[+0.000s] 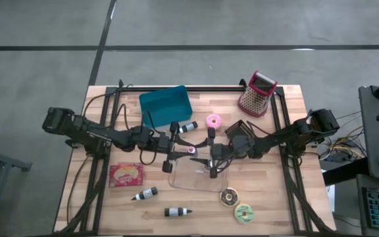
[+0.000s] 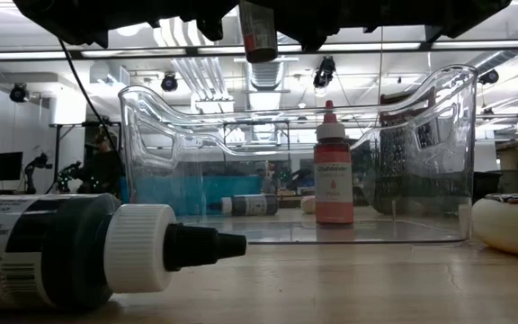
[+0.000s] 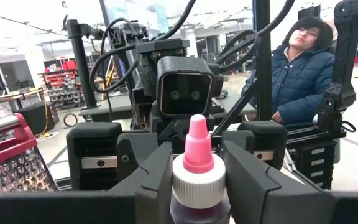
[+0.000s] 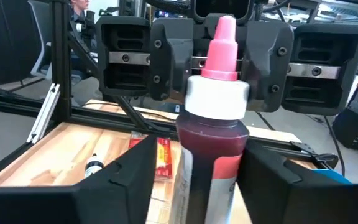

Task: Pick & Place Food Item
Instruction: Put the pink food coloring bottle into the transparent bin

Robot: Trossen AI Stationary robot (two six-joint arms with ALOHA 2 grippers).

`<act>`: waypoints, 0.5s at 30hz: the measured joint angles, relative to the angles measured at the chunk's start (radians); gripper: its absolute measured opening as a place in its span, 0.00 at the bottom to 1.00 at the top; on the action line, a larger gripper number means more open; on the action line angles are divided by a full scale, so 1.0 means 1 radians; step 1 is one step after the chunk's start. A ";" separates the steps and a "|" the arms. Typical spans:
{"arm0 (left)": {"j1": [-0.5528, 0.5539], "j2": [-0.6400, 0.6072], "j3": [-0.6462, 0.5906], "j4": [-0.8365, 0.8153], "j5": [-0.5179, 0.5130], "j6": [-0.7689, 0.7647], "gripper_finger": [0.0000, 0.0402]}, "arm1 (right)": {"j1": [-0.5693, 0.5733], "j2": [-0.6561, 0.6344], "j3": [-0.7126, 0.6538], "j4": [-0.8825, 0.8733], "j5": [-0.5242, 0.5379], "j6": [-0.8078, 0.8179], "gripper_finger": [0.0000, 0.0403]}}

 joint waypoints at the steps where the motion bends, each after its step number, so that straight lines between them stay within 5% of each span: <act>1: 0.000 0.000 0.000 0.000 -0.001 0.000 0.28 | 0.000 0.000 0.000 -0.001 0.000 0.000 0.52; 15: 0.001 0.000 0.000 -0.012 -0.003 0.004 0.28 | 0.001 0.000 0.000 -0.103 0.083 -0.001 0.78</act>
